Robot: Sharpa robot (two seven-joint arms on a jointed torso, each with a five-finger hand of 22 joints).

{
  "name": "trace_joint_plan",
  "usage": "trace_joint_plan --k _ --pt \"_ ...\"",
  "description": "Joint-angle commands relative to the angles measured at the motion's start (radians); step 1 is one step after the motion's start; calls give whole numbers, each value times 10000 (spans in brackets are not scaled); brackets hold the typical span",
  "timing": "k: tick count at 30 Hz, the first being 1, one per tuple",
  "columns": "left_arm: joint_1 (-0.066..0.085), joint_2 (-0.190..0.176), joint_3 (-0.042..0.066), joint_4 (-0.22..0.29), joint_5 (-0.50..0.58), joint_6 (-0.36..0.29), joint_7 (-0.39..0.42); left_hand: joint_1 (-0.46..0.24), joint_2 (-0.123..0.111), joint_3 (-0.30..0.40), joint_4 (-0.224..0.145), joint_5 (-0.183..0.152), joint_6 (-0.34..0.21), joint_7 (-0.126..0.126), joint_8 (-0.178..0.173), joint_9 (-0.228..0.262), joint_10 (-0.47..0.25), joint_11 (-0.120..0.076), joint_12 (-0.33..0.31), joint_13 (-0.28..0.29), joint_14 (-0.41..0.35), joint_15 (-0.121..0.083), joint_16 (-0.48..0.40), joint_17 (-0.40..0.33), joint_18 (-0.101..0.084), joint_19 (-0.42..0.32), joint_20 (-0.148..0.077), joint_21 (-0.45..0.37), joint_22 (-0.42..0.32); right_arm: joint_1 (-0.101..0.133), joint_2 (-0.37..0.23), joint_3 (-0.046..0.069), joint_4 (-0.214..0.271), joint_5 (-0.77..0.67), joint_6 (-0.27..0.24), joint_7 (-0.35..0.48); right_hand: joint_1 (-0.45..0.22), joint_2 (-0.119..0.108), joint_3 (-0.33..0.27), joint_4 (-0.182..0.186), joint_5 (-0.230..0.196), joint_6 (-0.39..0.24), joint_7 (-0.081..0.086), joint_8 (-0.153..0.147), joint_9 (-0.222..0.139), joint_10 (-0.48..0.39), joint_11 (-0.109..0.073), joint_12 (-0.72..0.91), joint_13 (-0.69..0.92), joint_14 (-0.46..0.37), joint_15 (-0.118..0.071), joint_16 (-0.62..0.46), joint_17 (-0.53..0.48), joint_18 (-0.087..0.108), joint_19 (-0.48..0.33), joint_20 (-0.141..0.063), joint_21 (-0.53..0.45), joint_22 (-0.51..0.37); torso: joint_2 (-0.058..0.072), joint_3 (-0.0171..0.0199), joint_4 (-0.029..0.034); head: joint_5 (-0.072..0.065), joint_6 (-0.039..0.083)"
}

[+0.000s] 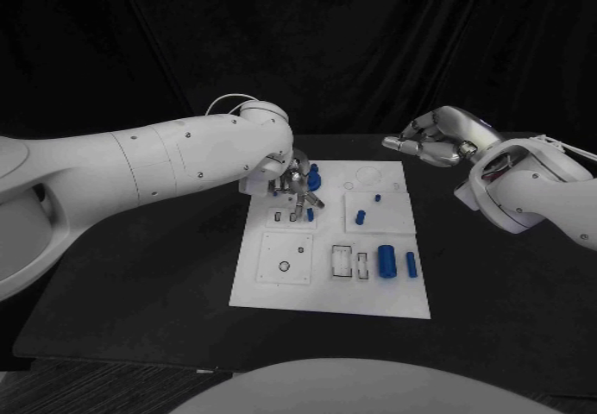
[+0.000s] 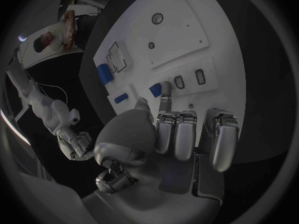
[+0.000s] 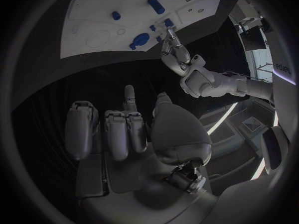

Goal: Assemble the parts on the task board

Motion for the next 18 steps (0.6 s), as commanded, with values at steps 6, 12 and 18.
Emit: trace_joint_plan --k 6,12,18 --pt "-92 118 10 -112 55 -103 194 121 -145 475 -195 292 49 32 -258 217 1197 -210 24 2496 1108 -123 102 2679 -8 912 -107 126 2722 -34 -13 7 -12 -14 98 -199 138 111 -221 39 242 27 -10 97 13 1023 33 166 2635 843 29 -18 2029 59 166 19 134 2155 -14 -9 4 -51 0" --pt "-159 147 10 -154 55 -114 187 149 -165 536 -236 339 10 45 -324 213 1197 -202 24 2496 1108 -120 102 2679 6 865 -106 104 2675 -61 -8 7 -20 -14 135 -195 138 111 -221 39 242 27 -10 97 13 1023 33 166 2635 843 29 -18 2029 59 166 19 134 2155 -31 -1 -6 -56 0" --pt "-191 188 10 -239 55 -104 195 174 -171 584 -267 380 7 46 -355 215 1197 -200 24 2496 1108 -118 102 2679 10 853 -105 98 2663 -87 10 7 -24 -14 204 -137 150 117 -233 42 252 27 -8 92 14 1023 35 166 2635 839 31 -25 2011 63 158 21 118 2150 -33 -9 1 -67 0"
